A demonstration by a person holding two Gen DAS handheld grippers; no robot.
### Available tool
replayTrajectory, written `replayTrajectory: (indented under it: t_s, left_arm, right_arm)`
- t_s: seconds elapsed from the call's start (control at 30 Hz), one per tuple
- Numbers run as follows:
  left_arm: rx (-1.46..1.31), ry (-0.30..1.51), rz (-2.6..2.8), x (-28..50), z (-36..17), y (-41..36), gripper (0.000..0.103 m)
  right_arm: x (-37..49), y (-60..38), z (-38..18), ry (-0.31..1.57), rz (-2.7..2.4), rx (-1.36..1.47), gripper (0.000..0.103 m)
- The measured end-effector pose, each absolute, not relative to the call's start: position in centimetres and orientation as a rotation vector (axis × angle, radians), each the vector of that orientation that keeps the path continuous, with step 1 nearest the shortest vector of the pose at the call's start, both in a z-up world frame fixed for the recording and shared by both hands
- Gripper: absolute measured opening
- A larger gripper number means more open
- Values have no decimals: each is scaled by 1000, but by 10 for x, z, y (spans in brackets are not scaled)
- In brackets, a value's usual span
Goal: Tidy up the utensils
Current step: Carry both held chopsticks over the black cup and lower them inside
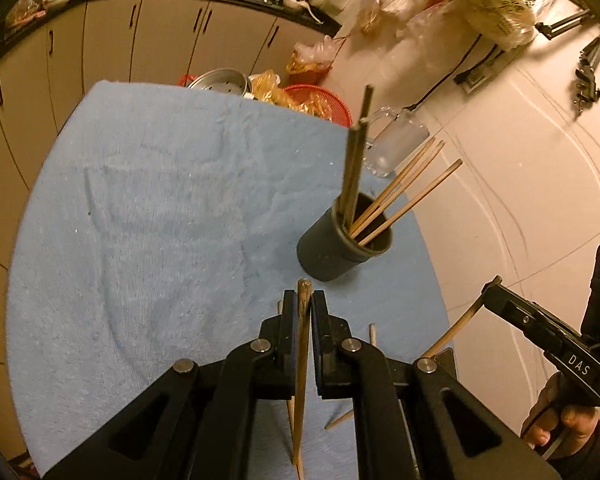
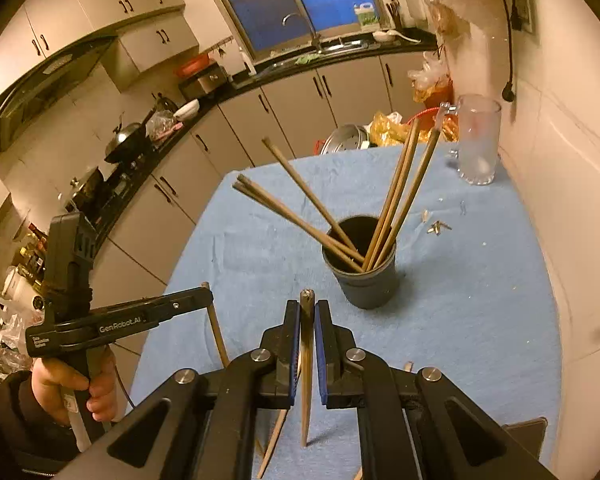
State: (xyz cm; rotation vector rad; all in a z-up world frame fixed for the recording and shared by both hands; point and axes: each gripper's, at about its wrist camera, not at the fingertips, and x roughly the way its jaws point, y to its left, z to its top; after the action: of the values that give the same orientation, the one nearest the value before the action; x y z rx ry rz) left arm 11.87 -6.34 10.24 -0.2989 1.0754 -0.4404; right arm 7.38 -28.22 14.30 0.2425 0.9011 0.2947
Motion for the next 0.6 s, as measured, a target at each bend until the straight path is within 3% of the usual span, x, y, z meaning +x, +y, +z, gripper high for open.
replayTrajectory:
  t_s: [0.6]
  left_arm:
    - [-250, 963, -490, 120, 155, -92, 7]
  right_arm:
    - [62, -299, 195, 769, 296, 242, 8]
